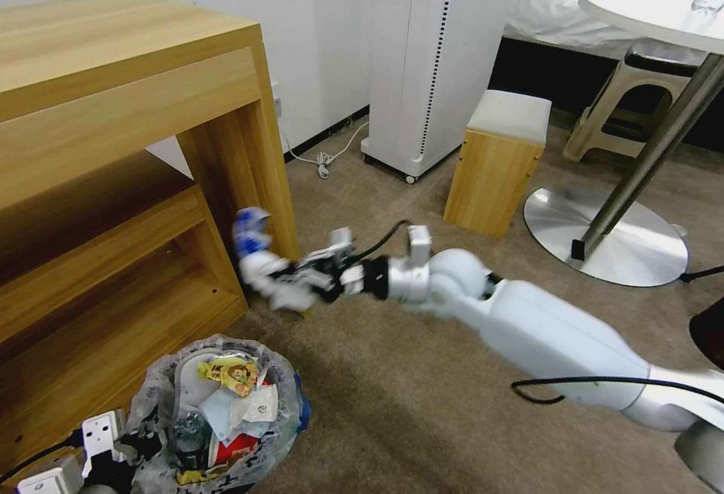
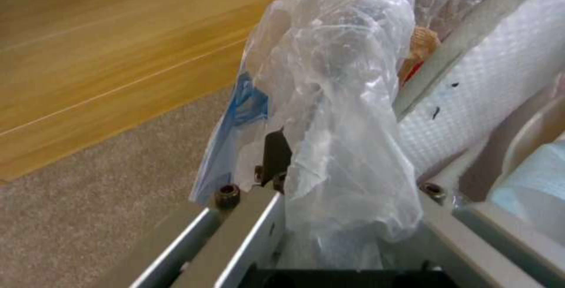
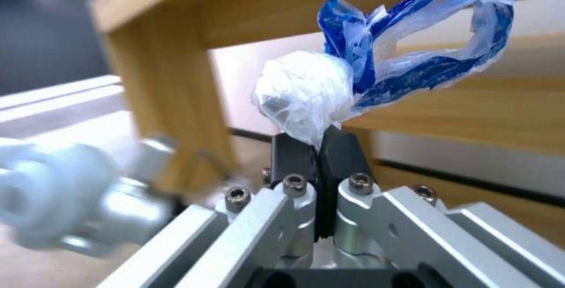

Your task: Pick up the trash bin and place the garbage on the floor into it.

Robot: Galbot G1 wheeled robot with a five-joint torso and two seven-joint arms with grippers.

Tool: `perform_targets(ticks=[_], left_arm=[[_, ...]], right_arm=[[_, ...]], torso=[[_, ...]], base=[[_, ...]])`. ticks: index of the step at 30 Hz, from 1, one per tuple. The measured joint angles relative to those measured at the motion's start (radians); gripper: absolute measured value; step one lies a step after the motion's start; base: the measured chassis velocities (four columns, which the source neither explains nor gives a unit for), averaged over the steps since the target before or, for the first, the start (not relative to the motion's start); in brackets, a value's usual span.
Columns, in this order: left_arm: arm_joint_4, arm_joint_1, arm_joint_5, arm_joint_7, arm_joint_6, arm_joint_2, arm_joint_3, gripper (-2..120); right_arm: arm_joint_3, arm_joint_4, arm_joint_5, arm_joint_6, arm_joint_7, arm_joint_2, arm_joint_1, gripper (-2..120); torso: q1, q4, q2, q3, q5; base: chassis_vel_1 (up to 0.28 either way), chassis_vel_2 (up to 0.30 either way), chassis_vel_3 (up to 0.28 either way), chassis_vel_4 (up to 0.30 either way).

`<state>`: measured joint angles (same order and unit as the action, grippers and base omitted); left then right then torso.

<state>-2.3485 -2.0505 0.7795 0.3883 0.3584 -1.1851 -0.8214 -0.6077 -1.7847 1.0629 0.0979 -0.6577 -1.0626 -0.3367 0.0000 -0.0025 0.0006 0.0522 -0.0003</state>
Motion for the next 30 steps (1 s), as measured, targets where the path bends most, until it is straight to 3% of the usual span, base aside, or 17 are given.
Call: perform_targets(ticks=[8, 15, 30], left_arm=[[-0.003, 0.002, 0.003, 0.008, 0.004, -0.005, 0.003, 1], [-0.012, -0.003, 0.005, 0.014, 0.007, -0.004, -0.001, 1], [-0.024, -0.009, 0.025, 0.031, 0.009, 0.001, 0.001, 1]], right_arm=[[-0.121, 0.013, -0.010, 0.046, 0.055, -0.129, -0.035, 0], [-0.156, 0.094, -0.055, 0.040, 0.065, -0.137, -0.079, 0], [-0.177, 0.132, -0.105, 0.019, 0.039, -0.105, -0.087, 0]], torso=[[0.000, 0.0002, 0.000, 0.000, 0.0000], [0.000, -0.0002, 0.000, 0.000, 0.0002], [0.000, 0.0001, 0.000, 0.000, 0.0003]], base=[[0.000, 0.000, 0.000, 0.000], [0.000, 0.000, 0.000, 0.000], [0.000, 0.000, 0.000, 0.000]])
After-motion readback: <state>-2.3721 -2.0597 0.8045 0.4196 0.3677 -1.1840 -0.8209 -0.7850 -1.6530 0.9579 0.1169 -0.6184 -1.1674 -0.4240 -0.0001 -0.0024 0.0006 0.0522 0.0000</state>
